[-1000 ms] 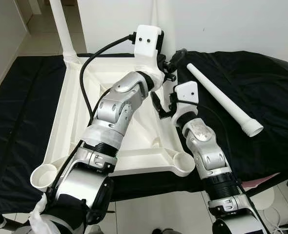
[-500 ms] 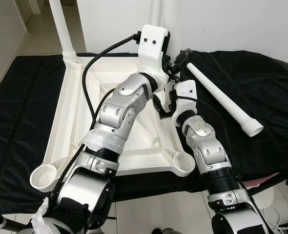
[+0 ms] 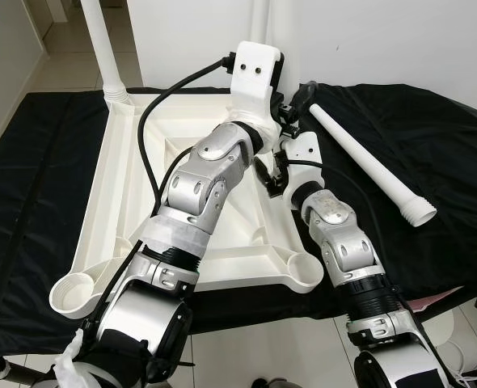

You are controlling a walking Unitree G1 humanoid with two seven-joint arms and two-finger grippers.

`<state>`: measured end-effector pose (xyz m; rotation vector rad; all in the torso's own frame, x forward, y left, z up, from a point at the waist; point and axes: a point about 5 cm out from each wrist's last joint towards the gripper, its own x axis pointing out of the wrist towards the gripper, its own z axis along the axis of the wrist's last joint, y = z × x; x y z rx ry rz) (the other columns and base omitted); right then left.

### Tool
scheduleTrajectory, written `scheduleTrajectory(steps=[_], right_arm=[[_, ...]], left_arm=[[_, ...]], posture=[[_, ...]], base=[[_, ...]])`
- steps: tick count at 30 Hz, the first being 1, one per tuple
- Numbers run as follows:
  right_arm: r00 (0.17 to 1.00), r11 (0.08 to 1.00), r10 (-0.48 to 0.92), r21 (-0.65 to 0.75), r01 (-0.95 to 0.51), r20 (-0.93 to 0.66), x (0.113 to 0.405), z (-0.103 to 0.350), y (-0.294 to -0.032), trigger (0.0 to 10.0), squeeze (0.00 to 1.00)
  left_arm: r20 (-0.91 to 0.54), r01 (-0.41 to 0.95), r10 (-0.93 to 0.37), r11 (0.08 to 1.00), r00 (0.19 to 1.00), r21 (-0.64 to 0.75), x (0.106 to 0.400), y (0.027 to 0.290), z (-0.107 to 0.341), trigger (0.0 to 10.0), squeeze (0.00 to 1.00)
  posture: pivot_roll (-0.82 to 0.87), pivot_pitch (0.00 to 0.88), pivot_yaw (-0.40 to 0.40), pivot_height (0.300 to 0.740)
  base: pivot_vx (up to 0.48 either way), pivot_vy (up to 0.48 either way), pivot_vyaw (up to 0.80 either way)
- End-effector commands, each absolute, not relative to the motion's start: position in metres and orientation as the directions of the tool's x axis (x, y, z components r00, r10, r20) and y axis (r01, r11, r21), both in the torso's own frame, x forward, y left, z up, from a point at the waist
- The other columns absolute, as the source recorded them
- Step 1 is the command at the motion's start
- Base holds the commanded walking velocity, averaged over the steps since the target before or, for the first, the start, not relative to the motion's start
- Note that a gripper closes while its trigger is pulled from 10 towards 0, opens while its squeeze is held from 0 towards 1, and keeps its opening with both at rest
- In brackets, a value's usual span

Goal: Building children table

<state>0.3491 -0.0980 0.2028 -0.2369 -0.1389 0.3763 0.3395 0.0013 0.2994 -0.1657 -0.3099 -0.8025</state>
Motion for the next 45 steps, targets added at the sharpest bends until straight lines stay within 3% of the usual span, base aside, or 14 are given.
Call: scheduleTrajectory(steps=[1,14,15,21,22,23,24,45], right_arm=[[0.911,0.887,0.405,-0.277,-0.371,0.075,0.347,0.2,-0.092,0.0,0.0],[0.922,0.887,0.386,-0.28,-0.366,0.018,0.346,0.189,-0.092,0.0,0.0],[0.943,0.911,0.332,-0.266,-0.314,0.021,0.349,0.189,-0.094,10.0,0.0],[0.954,0.932,0.297,-0.232,-0.28,0.042,0.35,0.191,-0.095,10.0,0.0],[0.958,0.939,0.284,-0.214,-0.268,0.043,0.35,0.191,-0.096,10.0,0.0],[0.958,0.939,0.284,-0.214,-0.268,0.043,0.35,0.191,-0.096,10.0,0.0],[0.962,0.946,0.27,-0.199,-0.257,0.04,0.35,0.19,-0.097,10.0,0.0],[0.976,0.977,0.209,0.023,-0.211,0.065,0.349,0.189,-0.098,10.0,0.0]], left_arm=[[0.344,0.752,-0.702,0.659,0.623,-0.017,0.333,-0.007,0.303,10.0,0.0],[0.318,0.795,-0.747,0.605,0.583,-0.036,0.322,-0.022,0.294,10.0,0.0],[0.32,0.82,-0.764,0.566,0.56,-0.084,0.318,-0.025,0.293,10.0,1.0],[0.315,0.82,-0.766,0.567,0.561,-0.08,0.317,-0.025,0.292,10.0,1.0],[0.317,0.813,-0.759,0.576,0.569,-0.08,0.317,-0.025,0.293,10.0,0.48],[0.317,0.813,-0.759,0.576,0.569,-0.08,0.317,-0.025,0.293,10.0,0.48],[0.322,0.808,-0.752,0.583,0.575,-0.082,0.319,-0.023,0.295,10.0,0.0],[0.387,0.682,-0.579,0.696,0.718,-0.225,0.345,0.018,0.31,10.0,0.0]], posture=[[0.01,0.051,-0.031,0.74],[0.01,0.037,-0.024,0.74],[0.01,0.033,-0.022,0.74],[0.01,0.031,-0.022,0.74],[0.02,0.028,-0.021,0.74],[0.02,0.028,-0.021,0.74],[0.02,0.021,-0.021,0.74],[0.03,0.0,-0.005,0.74]], base=[[0.0,0.0,0.0],[0.0,0.0,0.0],[0.0,0.0,0.0],[0.0,0.0,0.0],[0.0,0.0,0.0],[0.0,0.0,0.0],[0.0,0.0,0.0],[0.0,0.0,0.0]])
